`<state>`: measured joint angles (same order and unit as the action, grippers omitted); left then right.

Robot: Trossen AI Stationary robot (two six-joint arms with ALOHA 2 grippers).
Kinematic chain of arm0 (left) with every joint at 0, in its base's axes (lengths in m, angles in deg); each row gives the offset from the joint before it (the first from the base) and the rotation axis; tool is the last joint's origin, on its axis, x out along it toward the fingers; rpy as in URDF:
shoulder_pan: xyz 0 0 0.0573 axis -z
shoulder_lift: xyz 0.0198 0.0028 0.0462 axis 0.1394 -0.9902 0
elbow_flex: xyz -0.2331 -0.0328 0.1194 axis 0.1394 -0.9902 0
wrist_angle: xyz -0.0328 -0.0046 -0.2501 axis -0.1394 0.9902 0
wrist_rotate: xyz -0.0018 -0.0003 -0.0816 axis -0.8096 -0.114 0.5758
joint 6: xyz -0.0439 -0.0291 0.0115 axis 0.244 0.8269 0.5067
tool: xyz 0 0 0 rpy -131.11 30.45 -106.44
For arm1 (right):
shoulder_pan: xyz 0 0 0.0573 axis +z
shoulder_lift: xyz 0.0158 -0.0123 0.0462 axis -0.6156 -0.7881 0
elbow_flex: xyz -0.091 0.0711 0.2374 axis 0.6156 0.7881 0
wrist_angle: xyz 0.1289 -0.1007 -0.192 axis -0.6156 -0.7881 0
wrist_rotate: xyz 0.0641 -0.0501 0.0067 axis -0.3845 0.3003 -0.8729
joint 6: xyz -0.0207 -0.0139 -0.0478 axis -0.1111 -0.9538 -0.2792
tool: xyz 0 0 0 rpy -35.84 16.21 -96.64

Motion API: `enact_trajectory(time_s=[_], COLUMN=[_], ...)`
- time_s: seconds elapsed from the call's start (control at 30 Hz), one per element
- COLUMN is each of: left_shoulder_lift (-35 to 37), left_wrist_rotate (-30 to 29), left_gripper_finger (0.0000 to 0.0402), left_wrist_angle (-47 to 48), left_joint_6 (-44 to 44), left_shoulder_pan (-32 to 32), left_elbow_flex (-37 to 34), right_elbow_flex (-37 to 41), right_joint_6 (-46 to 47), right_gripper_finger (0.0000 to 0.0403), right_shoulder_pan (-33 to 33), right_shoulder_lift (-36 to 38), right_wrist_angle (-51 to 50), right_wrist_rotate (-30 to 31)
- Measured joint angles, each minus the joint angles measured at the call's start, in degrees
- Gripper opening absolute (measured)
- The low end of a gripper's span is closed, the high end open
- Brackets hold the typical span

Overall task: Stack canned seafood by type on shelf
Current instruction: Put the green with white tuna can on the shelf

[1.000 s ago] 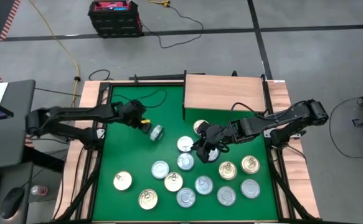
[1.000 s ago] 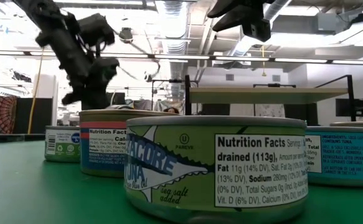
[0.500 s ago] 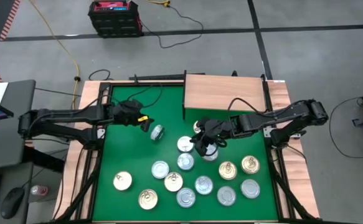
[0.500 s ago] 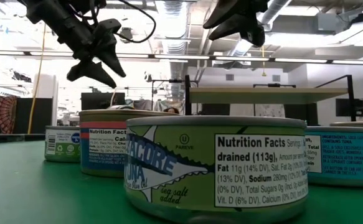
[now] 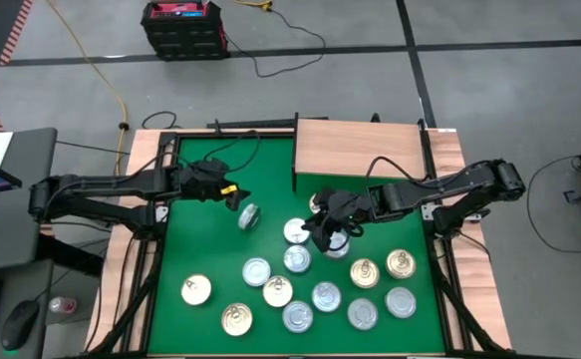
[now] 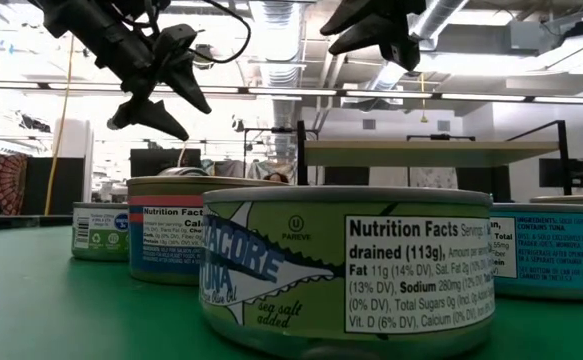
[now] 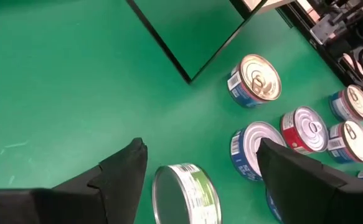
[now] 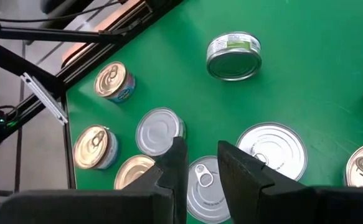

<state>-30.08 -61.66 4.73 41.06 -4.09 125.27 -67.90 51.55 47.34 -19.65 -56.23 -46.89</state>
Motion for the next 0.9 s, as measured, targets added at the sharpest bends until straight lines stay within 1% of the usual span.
enact_trajectory(time_s=[0.07,0.13,0.3,0.37,0.5,0.63,0.73,0.9], left_shoulder_lift=[0.05,-0.2,-3.58,-5.77,-11.46,-16.99,-19.55,-22.6], left_wrist_rotate=[-0.6,-2.55,-12.71,-14.51,-13.8,-14.17,-12.14,-10.87], left_gripper_finger=[0.0293,0.0293,0.0293,0.0293,0.0293,0.0293,0.0293,0.0293], left_wrist_angle=[0.5,1.76,7.23,9.55,16.7,22.4,20.86,16.94], left_joint_6=[0.44,0.61,-1.02,-1.09,3.14,7.09,7.39,7.47], left_shoulder_pan=[0.92,3.08,10.93,13.13,14.76,14.93,14.51,14.21], left_elbow_flex=[0.44,1.8,7.43,10.29,14.24,14.29,14.27,14.27], right_elbow_flex=[0.0,0.0,0.0,0.0,0.0,0.0,0.0,0.0], right_joint_6=[0.13,0.14,0.25,0.25,0.14,-0.2,-0.3,-0.13], right_gripper_finger=[0.0113,0.0113,0.0113,0.0113,0.0113,0.0118,0.0129,0.0152], right_shoulder_pan=[0.0,-0.15,-0.11,-0.14,-0.67,-0.94,-0.87,-0.87], right_shoulder_lift=[0.0,0.0,0.0,0.0,0.0,0.0,0.0,0.0], right_wrist_angle=[-0.42,-0.87,-1.49,-1.57,-1.66,-1.67,-1.77,-1.9], right_wrist_rotate=[-0.37,-0.38,0.39,0.71,0.92,1.03,1.12,1.1])
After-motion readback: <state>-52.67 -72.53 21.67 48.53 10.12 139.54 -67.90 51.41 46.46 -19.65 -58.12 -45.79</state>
